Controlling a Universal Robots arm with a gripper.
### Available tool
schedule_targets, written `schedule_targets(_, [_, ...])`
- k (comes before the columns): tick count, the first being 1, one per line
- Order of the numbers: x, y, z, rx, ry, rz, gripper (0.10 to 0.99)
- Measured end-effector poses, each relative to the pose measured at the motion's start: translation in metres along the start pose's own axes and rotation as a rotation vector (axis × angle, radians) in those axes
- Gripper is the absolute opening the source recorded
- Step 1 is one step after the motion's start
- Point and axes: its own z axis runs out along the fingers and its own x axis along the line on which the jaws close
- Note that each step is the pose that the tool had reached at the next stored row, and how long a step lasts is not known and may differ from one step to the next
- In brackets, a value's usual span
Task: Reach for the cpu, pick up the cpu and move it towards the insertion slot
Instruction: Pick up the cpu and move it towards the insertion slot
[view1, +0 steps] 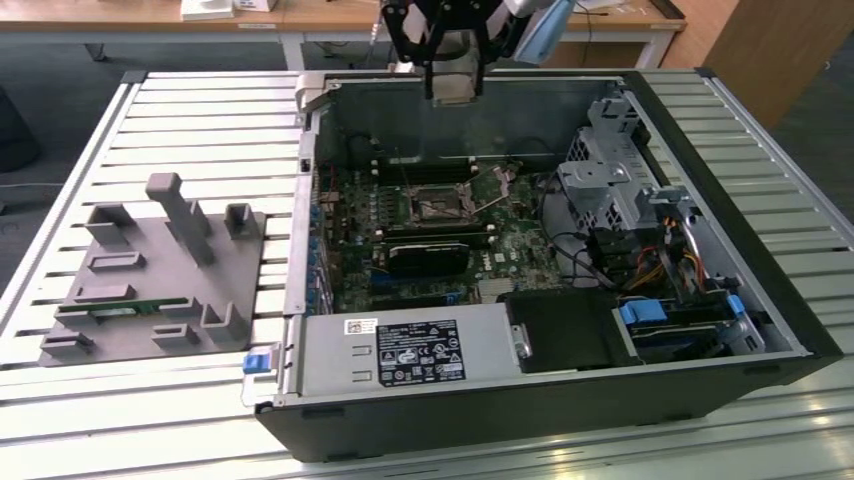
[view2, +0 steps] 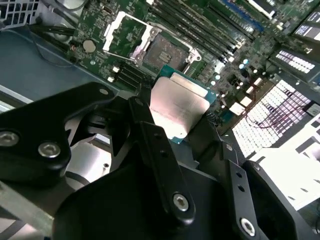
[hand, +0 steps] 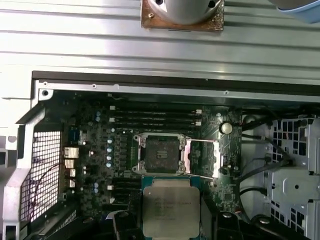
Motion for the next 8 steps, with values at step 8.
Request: schedule_targets(8, [-0.0088,0.0167,0.0076,0.000,0.0063,0.001,0.545])
